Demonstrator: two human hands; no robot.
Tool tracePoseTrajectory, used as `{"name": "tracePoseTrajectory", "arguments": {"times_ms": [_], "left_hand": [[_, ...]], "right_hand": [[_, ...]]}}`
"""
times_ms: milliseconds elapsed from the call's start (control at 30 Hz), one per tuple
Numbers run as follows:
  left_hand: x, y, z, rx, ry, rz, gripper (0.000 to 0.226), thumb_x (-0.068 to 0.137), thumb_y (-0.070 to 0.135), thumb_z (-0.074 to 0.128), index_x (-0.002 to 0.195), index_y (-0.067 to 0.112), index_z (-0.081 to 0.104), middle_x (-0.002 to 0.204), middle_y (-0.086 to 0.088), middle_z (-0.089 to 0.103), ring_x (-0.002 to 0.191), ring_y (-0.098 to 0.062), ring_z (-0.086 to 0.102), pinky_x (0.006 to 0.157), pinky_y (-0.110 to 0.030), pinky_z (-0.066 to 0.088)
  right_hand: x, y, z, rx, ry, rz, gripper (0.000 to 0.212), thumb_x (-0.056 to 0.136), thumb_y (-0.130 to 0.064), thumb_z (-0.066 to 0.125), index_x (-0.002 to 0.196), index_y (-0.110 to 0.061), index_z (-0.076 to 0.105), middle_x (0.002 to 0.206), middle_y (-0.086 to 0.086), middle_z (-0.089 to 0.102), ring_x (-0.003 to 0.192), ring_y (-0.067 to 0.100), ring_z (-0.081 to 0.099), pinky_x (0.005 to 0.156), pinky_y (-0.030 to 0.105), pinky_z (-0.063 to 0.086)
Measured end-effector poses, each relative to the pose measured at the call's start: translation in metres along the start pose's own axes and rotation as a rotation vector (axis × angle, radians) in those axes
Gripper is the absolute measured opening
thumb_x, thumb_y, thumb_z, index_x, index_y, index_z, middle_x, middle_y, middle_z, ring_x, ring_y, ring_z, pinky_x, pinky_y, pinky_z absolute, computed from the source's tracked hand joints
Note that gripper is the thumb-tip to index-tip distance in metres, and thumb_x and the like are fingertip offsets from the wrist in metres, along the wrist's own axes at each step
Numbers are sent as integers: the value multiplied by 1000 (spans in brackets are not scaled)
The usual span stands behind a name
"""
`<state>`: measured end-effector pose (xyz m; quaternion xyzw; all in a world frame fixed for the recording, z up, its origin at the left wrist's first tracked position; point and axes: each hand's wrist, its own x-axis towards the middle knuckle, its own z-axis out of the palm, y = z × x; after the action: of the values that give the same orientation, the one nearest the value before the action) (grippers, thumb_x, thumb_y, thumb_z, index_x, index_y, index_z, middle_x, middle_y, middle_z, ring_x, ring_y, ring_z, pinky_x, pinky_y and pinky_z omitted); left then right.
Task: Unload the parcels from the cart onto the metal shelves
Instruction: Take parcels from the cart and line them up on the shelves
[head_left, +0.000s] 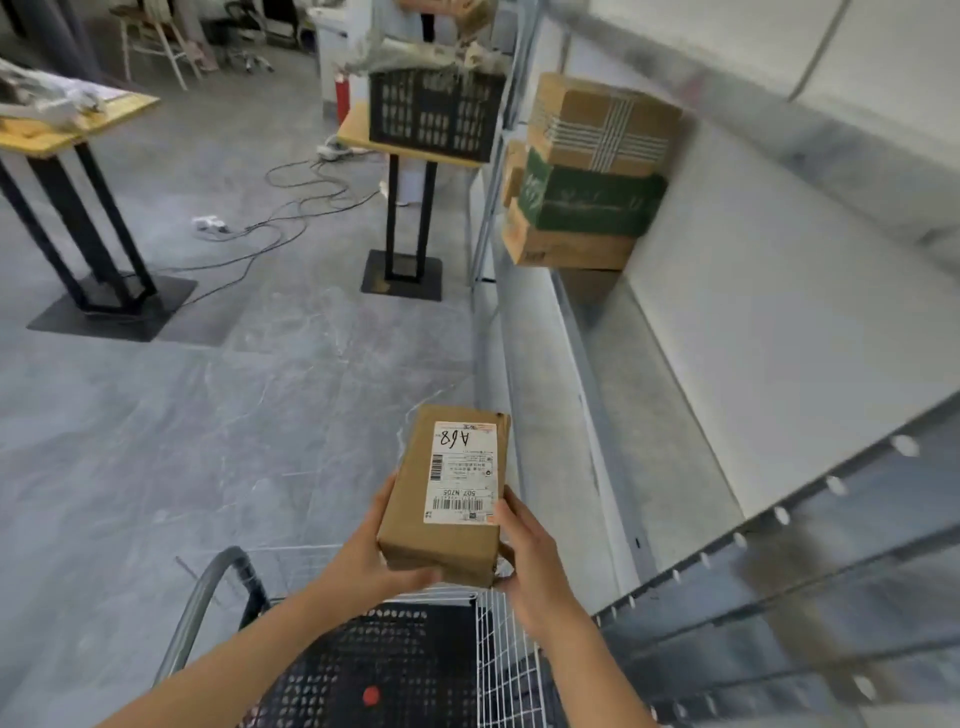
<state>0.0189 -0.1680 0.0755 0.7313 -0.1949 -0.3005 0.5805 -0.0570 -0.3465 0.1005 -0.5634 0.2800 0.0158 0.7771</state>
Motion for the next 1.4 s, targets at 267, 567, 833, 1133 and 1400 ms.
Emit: {"name": "tracePoseTrajectory", "arguments": {"times_ms": [267,567,833,1133,1400], "left_hand": [[-42,39,-17,40,-176,137,111,62,31,86,142,39,11,129,19,52,115,8,51,88,-15,48],[-90,95,-16,111,-495,343,104,58,43,85,132,49,12,120,39,49,117,10,49,87,-11,47],[-145,119,0,169,-708,462,99,58,58,80,134,63,16,141,16,37,118,-8,55,87,-29,54],[-211,145,66,-28,-1016,368,78,59,73,69,129,57,38,128,26,49,113,-16,60,85,-35,55],[-288,165,155,19,-1207,322,60,64,82,47,121,64,41,131,22,49,106,-8,63,81,-28,56]], "right_hand": [[-103,9,33,-252,83,-277,79,72,-75,58,138,-64,18,142,-31,41,129,-1,45,109,40,41],[-214,13,65,-207,365,-449,81,80,-22,77,132,-66,33,145,-25,37,130,4,43,106,41,45],[-308,28,75,-157,542,-536,73,77,-20,77,130,-58,44,141,-18,47,126,7,50,100,37,50],[-423,58,66,-14,766,-600,67,76,-8,75,131,-38,52,130,-20,59,121,5,55,88,23,52],[-538,96,50,56,993,-647,69,72,-5,79,130,-33,55,131,-13,60,121,7,56,89,20,50]]}}
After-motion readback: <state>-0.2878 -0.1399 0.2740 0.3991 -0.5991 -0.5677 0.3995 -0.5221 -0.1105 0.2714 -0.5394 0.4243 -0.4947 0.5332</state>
